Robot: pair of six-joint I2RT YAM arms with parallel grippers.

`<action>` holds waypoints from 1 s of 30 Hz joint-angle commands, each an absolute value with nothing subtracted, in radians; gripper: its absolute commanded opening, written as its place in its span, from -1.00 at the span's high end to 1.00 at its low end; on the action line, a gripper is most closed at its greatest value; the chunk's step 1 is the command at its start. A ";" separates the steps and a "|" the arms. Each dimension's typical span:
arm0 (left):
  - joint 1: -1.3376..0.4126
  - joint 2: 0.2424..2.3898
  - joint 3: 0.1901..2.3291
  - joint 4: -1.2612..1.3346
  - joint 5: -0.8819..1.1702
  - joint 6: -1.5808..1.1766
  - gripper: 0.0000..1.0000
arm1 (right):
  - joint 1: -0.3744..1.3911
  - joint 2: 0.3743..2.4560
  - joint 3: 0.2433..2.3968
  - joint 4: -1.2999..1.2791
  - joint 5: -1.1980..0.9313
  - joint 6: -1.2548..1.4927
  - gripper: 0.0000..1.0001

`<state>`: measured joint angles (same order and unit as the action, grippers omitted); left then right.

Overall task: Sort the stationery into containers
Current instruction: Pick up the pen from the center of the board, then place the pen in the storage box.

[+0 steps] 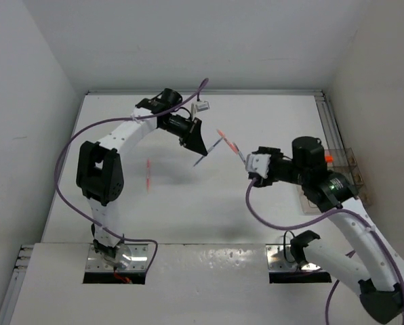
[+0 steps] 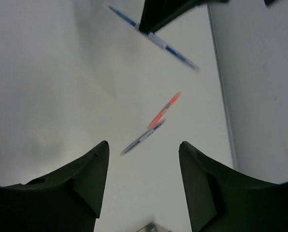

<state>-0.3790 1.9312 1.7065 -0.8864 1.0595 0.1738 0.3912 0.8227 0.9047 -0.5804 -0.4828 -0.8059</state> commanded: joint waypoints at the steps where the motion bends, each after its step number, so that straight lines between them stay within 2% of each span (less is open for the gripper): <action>1: -0.402 1.876 1.605 -0.822 1.196 0.045 1.00 | 0.530 0.839 0.891 -0.508 -0.275 -1.060 -0.17; 7: -0.417 1.813 1.442 -0.683 1.333 -0.138 1.00 | 0.675 0.834 0.752 -0.318 -0.207 -1.190 -0.20; 13: -0.437 1.793 1.379 -0.545 1.416 -0.274 1.00 | 0.719 0.888 0.749 -0.301 -0.248 -1.233 -0.21; 17: -0.451 1.783 1.281 -0.363 1.465 -0.415 1.00 | 0.744 0.928 0.739 -0.282 -0.267 -1.287 -0.20; 24: -0.453 1.778 1.262 -0.319 1.483 -0.459 1.00 | 0.759 0.985 0.710 -0.229 -0.316 -1.348 -0.17; 30: -0.466 1.776 1.256 -0.313 1.486 -0.463 1.00 | 0.764 1.014 0.700 -0.204 -0.351 -1.384 -0.06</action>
